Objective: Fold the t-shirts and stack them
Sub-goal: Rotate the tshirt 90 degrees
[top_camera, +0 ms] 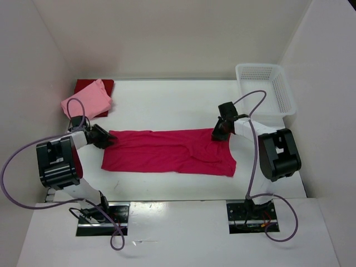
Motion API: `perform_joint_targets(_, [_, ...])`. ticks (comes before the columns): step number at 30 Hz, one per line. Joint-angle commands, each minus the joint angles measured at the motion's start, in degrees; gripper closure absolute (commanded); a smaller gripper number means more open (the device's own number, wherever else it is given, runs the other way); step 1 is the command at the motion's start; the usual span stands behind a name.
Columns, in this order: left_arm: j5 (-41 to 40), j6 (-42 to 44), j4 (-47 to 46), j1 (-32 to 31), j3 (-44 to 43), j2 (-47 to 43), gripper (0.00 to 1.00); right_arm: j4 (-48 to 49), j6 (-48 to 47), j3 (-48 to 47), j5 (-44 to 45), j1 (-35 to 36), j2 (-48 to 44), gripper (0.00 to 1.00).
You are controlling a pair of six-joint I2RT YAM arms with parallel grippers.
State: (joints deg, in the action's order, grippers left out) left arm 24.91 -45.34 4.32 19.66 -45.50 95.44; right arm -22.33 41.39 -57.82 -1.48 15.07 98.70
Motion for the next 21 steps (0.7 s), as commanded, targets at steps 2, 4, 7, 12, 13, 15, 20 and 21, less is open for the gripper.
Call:
perform_joint_targets(2, [-4.08, 1.22, 3.15, 0.91, -1.34, -8.32, 0.58, -2.11, -2.36, -1.68, -1.25, -0.04, -7.55, 0.86])
perform_joint_targets(4, [-4.08, 1.22, 3.94, -0.23, -2.58, -11.31, 0.58, -1.24, -2.36, -1.68, -3.17, -0.04, -8.08, 0.86])
perform_joint_targets(7, [-3.47, 1.22, 2.81, -4.26, -3.72, -11.85, 0.66, -0.52, -1.84, -1.06, -4.41, -0.04, -3.36, 0.91])
perform_joint_targets(12, [-4.25, 3.94, 4.65, -11.47, -10.04, -11.85, 0.81, 0.71, -1.84, -3.34, -5.64, 1.45, 1.93, 1.00])
perform_joint_targets(13, [-4.25, 4.55, 4.65, -12.53, -11.36, -12.38, 0.83, 0.71, -1.84, -3.87, -5.64, 2.24, 2.81, 1.00])
perform_joint_targets(15, [-3.64, 4.56, 4.65, -14.47, -11.37, -12.90, 0.87, 0.71, -1.84, -5.27, -6.77, 2.24, 6.15, 1.00])
perform_joint_targets(20, [3.83, 7.98, 6.04, -18.59, -11.98, -12.29, 0.87, 1.50, -3.49, -18.75, -7.93, 2.24, 19.38, 1.00])
perform_joint_targets(21, [3.83, 9.29, 6.92, -19.65, -11.99, -11.68, 0.87, 0.19, -4.11, -23.60, -7.32, 2.24, 22.91, 1.00])
